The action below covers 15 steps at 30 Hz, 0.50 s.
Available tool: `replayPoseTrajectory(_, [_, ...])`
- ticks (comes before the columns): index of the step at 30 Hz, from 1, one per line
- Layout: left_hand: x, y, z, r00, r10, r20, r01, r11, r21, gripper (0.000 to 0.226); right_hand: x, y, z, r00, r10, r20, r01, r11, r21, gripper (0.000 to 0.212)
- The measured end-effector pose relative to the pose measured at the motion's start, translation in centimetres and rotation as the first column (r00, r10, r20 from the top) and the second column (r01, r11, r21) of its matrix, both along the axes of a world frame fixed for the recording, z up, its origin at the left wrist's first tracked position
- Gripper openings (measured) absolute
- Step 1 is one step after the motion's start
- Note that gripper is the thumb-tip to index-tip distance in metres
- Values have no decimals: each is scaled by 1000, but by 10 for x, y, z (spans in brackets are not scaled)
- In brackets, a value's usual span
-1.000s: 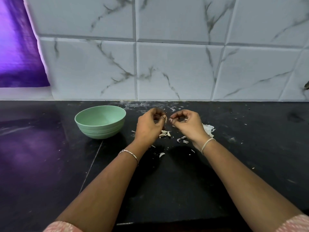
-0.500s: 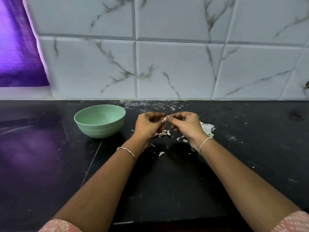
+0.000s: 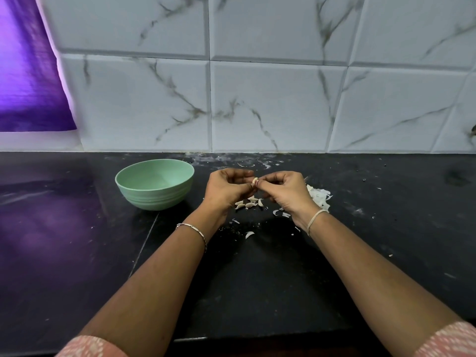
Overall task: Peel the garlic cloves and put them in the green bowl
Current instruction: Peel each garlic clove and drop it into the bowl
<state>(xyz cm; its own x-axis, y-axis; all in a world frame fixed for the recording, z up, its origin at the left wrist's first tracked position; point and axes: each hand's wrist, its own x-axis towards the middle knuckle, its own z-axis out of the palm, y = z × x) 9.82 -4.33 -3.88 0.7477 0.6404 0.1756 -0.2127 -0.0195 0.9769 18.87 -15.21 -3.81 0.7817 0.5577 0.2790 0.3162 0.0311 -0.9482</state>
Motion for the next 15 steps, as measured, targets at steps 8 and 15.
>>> replayPoseTrajectory(8, [-3,-5,1,999,-30,15,29,1000,9,19,2,1,-1,999,-36,38,37,999,-6,8])
replayPoseTrajectory(15, [-4,-6,2,999,-34,29,33,999,11,19,-1,-1,3,998,-37,47,37,999,5,12])
